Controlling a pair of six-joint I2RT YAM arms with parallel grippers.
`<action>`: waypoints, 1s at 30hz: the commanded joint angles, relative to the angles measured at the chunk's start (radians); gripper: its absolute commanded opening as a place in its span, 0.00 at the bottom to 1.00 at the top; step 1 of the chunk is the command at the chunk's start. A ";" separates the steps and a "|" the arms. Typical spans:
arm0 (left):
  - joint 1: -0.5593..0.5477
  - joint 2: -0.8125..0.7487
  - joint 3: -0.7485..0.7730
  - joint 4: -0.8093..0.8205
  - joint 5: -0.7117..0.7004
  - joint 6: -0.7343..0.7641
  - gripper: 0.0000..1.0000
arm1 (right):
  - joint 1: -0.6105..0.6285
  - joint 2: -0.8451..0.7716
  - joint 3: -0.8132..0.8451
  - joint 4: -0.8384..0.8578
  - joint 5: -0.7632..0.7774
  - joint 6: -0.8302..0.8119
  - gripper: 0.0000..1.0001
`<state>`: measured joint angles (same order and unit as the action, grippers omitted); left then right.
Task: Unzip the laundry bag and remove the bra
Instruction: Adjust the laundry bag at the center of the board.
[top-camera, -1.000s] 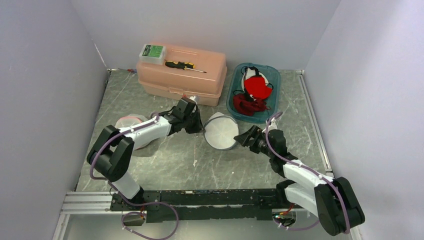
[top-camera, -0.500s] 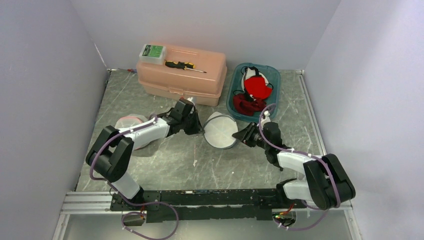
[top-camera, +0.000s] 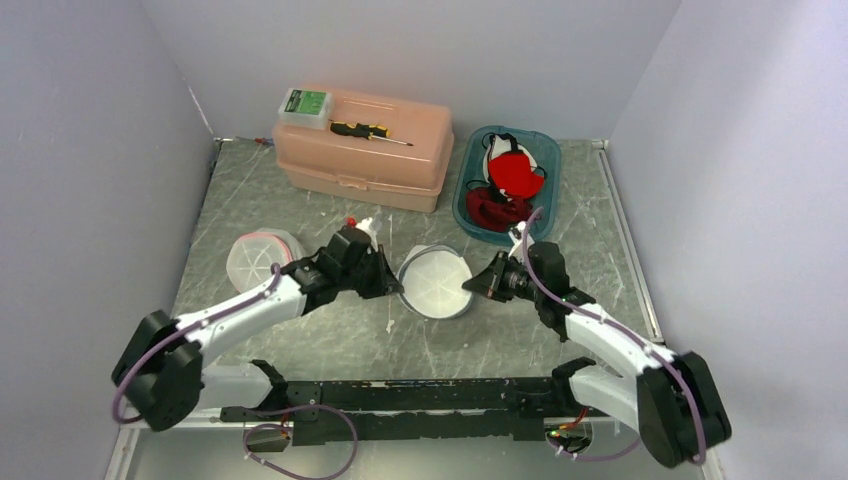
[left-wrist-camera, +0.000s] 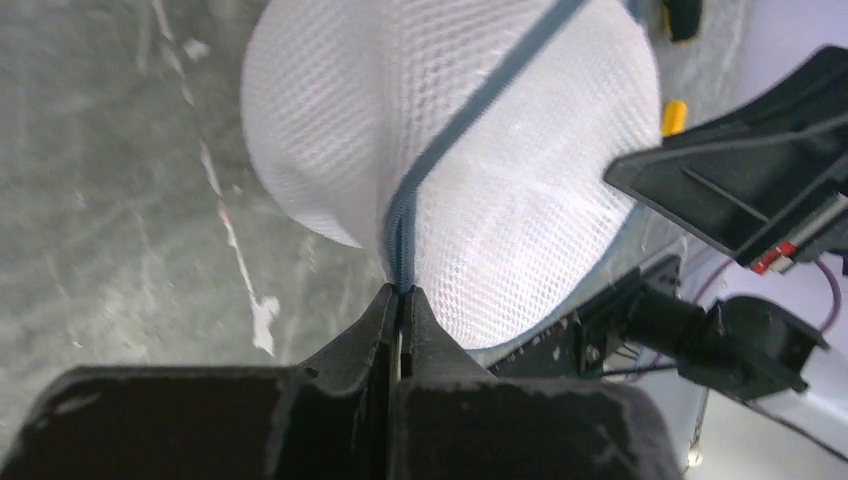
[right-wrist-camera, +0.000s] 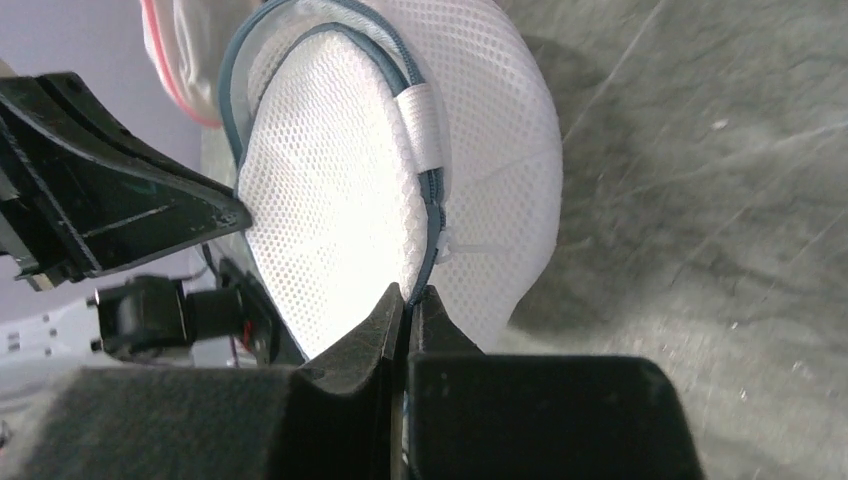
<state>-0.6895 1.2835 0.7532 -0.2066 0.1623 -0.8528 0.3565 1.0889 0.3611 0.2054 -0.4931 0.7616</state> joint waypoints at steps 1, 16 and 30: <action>-0.106 -0.129 -0.040 -0.081 -0.071 -0.049 0.03 | 0.051 -0.134 0.045 -0.322 0.004 -0.114 0.00; -0.190 -0.168 0.037 -0.303 -0.365 0.020 0.40 | 0.159 -0.022 0.046 -0.313 0.163 -0.019 0.00; -0.188 -0.031 0.170 -0.211 -0.335 0.207 0.65 | 0.165 -0.035 0.013 -0.126 0.127 0.031 0.00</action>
<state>-0.8803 1.1519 0.8436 -0.4755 -0.2134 -0.7376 0.5182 1.0767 0.3691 0.0299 -0.3603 0.7975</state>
